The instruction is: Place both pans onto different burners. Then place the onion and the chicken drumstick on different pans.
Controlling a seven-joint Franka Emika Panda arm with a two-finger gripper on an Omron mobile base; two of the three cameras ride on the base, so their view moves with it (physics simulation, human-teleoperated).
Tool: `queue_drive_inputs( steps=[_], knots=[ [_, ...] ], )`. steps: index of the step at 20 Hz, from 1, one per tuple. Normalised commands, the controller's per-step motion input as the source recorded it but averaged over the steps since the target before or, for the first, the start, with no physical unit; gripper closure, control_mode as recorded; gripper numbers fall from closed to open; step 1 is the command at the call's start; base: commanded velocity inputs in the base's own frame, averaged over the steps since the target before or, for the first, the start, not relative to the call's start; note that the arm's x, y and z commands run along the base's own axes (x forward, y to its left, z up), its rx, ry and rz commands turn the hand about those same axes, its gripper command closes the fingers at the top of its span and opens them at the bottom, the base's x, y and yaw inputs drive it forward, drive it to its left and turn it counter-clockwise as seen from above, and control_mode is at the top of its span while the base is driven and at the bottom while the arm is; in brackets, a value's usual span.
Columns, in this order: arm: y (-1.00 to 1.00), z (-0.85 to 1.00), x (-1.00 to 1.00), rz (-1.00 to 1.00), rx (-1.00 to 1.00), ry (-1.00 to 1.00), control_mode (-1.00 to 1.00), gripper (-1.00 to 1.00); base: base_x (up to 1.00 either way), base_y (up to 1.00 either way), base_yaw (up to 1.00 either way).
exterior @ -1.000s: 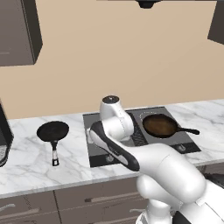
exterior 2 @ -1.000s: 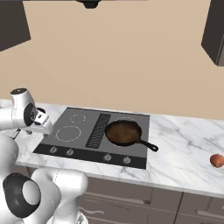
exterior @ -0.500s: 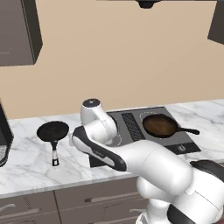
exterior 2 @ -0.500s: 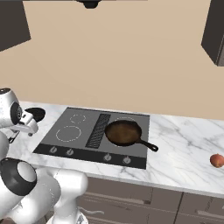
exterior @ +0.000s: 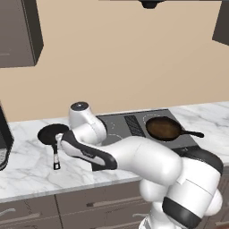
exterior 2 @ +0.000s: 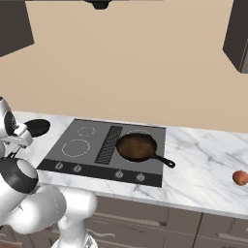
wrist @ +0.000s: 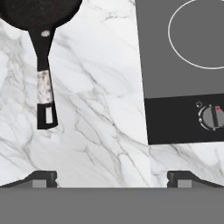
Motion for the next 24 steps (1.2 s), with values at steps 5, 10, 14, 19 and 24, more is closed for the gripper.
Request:
queue_drive_inputs(
  steps=[5,10,14,19,24],
  knots=[
    [0.4,-0.14,0.1,0.0,0.0,-0.03,-1.0,-1.0,0.0,0.0,0.0],
    [0.33,-0.27,0.18,0.0,0.0,-0.06,-1.0,-1.0,0.0,0.0,0.0],
    [0.26,-0.1,0.26,0.0,0.0,-0.01,-1.0,-1.0,0.0,0.0,0.0],
    [0.26,-0.08,0.26,0.0,0.0,0.0,-1.0,-1.0,0.0,0.0,0.0],
    [0.22,-0.24,0.11,0.0,0.0,0.0,-1.0,-1.0,0.0,0.0,0.0]
  ],
)
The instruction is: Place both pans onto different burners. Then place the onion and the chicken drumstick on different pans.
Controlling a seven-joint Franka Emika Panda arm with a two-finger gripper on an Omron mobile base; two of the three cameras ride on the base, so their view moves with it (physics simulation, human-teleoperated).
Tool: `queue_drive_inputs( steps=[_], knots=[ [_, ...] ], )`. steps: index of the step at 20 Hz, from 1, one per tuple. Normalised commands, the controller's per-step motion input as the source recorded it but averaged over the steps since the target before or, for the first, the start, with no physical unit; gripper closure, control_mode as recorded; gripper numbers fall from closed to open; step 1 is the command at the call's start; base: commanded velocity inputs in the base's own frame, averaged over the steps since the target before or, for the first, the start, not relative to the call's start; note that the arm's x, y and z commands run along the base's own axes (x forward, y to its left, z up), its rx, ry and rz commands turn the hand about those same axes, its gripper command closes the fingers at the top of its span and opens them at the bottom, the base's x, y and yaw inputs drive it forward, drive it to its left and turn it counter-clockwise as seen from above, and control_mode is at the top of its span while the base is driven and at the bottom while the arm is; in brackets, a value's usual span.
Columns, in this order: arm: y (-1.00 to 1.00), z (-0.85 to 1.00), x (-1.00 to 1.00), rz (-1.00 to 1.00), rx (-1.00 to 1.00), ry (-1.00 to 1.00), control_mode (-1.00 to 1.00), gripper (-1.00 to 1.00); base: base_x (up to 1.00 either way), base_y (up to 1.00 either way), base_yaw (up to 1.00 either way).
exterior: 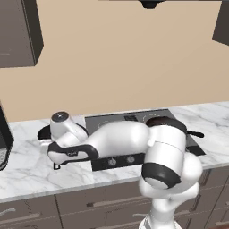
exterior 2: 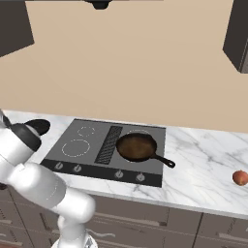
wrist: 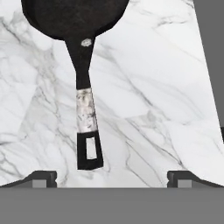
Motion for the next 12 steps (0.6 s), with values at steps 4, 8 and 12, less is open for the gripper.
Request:
queue_drive_inputs(
  steps=[4,8,12],
  knots=[
    [0.13,-0.24,0.09,0.0,0.0,0.0,-1.0,-1.0,0.0,0.0,0.0],
    [0.03,-0.2,0.13,0.0,0.0,-0.01,-1.0,-1.0,0.0,0.0,0.0],
    [0.01,-0.17,0.14,0.0,0.0,0.0,-1.0,-1.0,0.0,0.0,0.0]
  ],
)
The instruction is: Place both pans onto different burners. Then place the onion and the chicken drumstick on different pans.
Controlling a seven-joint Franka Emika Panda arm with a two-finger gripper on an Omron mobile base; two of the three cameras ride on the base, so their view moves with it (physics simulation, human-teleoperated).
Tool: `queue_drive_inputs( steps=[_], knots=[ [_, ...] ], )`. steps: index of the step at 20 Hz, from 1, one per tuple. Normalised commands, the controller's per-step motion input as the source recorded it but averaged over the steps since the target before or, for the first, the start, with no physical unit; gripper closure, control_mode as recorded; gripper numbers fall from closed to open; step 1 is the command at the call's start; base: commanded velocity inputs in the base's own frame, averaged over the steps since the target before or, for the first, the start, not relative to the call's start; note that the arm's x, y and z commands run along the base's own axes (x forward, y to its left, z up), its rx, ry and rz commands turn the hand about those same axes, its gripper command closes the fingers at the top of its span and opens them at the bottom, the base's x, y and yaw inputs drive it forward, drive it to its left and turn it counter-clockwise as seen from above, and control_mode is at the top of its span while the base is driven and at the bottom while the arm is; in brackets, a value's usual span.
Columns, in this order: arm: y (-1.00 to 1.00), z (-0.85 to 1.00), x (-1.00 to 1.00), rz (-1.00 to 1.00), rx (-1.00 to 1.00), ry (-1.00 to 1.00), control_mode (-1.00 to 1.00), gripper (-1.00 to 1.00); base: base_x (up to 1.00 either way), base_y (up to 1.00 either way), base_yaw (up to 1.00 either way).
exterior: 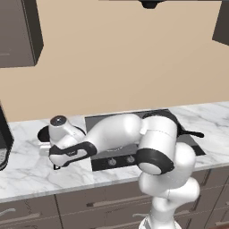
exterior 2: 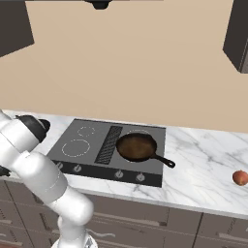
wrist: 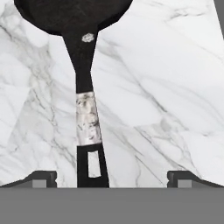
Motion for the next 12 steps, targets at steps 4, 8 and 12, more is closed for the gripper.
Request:
queue_drive_inputs(
  steps=[4,8,12],
  knots=[
    [0.12,-0.19,0.13,0.0,0.0,0.0,-1.0,-1.0,0.0,0.0,0.0],
    [0.17,-0.17,0.12,0.0,0.0,0.0,-1.0,-1.0,0.0,0.0,0.0],
    [0.21,-0.12,0.14,0.0,0.0,0.0,-1.0,-1.0,0.0,0.0,0.0]
  ],
)
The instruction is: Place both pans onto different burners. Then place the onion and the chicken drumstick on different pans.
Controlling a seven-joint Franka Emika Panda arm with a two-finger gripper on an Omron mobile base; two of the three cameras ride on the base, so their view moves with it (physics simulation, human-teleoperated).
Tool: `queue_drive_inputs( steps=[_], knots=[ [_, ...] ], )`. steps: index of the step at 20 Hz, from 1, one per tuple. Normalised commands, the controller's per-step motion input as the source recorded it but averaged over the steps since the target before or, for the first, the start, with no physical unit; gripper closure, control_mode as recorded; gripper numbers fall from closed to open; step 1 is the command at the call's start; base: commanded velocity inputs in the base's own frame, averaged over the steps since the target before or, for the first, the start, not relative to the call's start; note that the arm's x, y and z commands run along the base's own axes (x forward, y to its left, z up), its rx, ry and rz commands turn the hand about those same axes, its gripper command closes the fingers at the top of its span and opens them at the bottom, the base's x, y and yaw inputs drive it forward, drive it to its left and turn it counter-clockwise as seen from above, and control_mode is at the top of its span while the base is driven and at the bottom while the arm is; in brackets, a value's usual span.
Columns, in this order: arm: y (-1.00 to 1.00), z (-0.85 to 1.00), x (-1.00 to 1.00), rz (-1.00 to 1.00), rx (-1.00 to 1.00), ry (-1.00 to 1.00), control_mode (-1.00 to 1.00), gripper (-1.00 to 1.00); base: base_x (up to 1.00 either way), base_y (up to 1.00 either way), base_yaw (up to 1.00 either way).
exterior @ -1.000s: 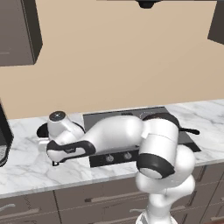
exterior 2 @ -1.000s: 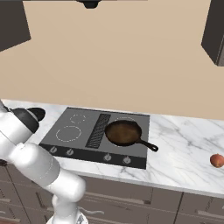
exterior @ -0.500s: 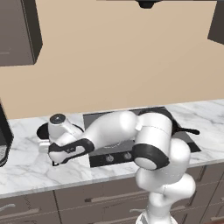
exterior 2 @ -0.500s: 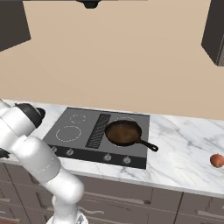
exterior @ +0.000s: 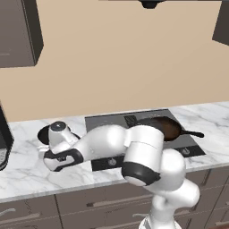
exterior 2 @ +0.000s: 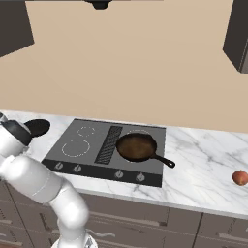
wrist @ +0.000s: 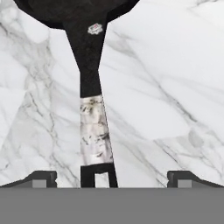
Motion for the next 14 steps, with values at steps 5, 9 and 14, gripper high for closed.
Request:
queue_drive_inputs(
  steps=[5,9,14],
  knots=[
    [0.17,-0.09,0.14,0.0,0.0,0.0,-1.0,-1.0,0.0,0.0,0.0],
    [0.03,-0.13,0.1,0.0,0.0,0.0,-1.0,-1.0,0.0,0.0,0.0],
    [0.0,-0.28,0.02,0.0,0.0,0.0,-1.0,1.0,0.0,0.0,0.0]
  ],
)
